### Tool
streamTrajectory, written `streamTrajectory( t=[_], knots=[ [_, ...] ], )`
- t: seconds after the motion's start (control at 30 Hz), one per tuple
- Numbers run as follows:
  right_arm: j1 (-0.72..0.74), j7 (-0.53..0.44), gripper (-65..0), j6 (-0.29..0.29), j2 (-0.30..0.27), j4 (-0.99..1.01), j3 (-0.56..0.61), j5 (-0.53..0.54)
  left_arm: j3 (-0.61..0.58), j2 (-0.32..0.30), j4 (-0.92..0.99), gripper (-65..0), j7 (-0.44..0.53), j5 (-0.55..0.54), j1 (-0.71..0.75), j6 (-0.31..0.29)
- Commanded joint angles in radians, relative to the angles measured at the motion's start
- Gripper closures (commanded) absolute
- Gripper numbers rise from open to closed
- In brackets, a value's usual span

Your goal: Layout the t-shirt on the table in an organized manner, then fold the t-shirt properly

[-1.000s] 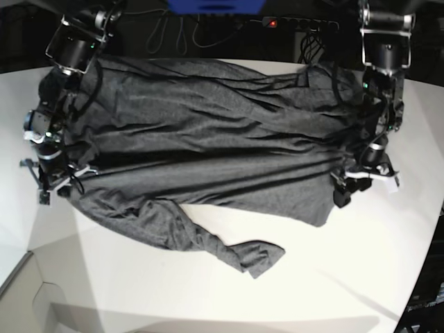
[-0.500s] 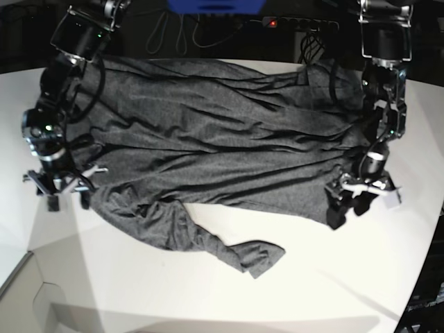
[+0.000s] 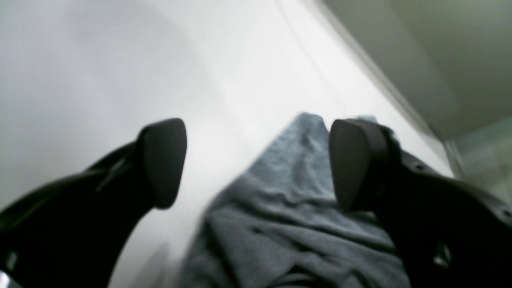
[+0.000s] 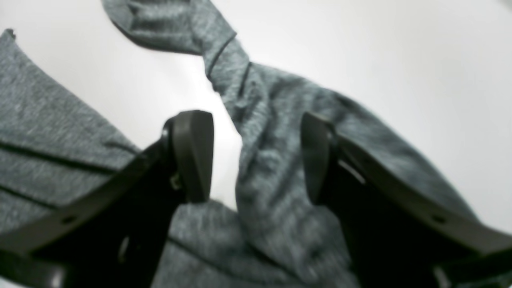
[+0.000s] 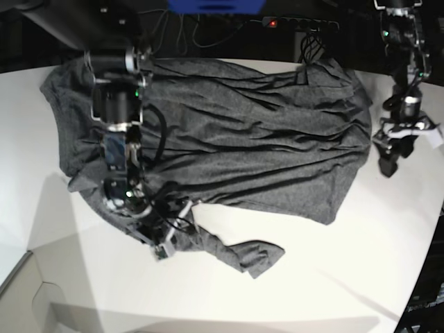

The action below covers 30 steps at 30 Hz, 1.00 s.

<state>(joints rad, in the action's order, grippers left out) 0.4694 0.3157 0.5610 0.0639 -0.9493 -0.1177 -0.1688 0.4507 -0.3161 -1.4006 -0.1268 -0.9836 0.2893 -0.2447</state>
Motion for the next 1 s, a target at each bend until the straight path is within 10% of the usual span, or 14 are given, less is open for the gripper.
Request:
streamTrajectory(
  t=[0.0,0.37,0.6,0.97],
  knots=[
    [0.042,-0.025,-34.5,-0.002,0.001,0.023,-0.001,0.015,0.024,-0.015,-0.026,-54.1,0.022,-0.016,0.023,-0.015],
    [0.093,-0.097,-32.7,-0.002,0.001,0.201,0.0,0.015,0.056,-0.007,-0.032,-54.1,0.022,-0.018,0.069,-0.015],
    [0.096,-0.095,-0.7,-0.002,0.004,0.201,0.002,0.015,0.052,-0.005,-0.032,-54.1,0.022,-0.018,0.064,-0.015],
    [0.038,-0.086,-1.0,0.078,0.004,0.125,0.003,0.015,0.052,-0.005,-0.032,-54.1,0.02,-0.018,0.063,-0.015]
  ],
)
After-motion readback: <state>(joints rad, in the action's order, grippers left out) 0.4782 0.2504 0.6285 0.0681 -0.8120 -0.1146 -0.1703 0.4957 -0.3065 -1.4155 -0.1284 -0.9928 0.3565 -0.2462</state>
